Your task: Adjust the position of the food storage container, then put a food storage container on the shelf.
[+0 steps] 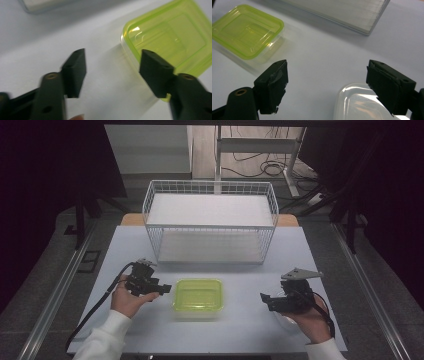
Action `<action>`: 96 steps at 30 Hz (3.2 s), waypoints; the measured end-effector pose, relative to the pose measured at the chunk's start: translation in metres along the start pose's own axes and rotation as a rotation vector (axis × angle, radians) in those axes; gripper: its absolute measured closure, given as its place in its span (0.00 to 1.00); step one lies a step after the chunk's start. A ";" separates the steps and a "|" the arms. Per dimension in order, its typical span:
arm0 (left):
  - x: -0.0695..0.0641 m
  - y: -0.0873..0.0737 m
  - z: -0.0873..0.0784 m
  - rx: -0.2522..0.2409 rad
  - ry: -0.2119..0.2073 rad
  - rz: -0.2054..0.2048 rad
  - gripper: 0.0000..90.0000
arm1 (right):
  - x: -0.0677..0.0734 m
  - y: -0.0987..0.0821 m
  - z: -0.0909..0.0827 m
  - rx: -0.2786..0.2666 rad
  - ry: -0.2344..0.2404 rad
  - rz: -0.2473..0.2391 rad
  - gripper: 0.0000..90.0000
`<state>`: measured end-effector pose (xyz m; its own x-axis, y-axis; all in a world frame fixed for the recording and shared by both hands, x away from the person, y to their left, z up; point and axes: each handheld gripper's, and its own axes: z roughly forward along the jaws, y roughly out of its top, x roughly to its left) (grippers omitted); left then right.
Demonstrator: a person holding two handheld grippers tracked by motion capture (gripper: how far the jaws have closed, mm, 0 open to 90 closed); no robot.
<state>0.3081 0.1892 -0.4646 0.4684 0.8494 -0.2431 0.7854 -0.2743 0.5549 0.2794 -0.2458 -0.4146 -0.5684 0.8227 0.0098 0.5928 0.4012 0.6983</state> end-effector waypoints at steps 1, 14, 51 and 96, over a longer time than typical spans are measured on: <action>0.000 -0.001 -0.004 -0.017 -0.003 0.005 0.38 | 0.001 0.000 0.001 0.000 0.001 -0.004 0.20; -0.005 -0.005 -0.028 -0.103 -0.041 -0.017 0.26 | 0.017 0.005 0.006 -0.007 0.048 -0.029 0.19; -0.022 -0.003 -0.007 -0.063 -0.151 -0.060 0.29 | 0.077 0.041 0.071 0.086 0.174 0.057 0.27; -0.004 -0.010 0.033 0.027 -0.255 -0.191 0.36 | 0.063 0.024 0.128 0.181 0.287 0.248 0.43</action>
<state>0.3111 0.1735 -0.4953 0.3947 0.7473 -0.5346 0.8781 -0.1354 0.4590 0.3313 -0.1325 -0.4889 -0.5166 0.7680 0.3785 0.8077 0.2903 0.5132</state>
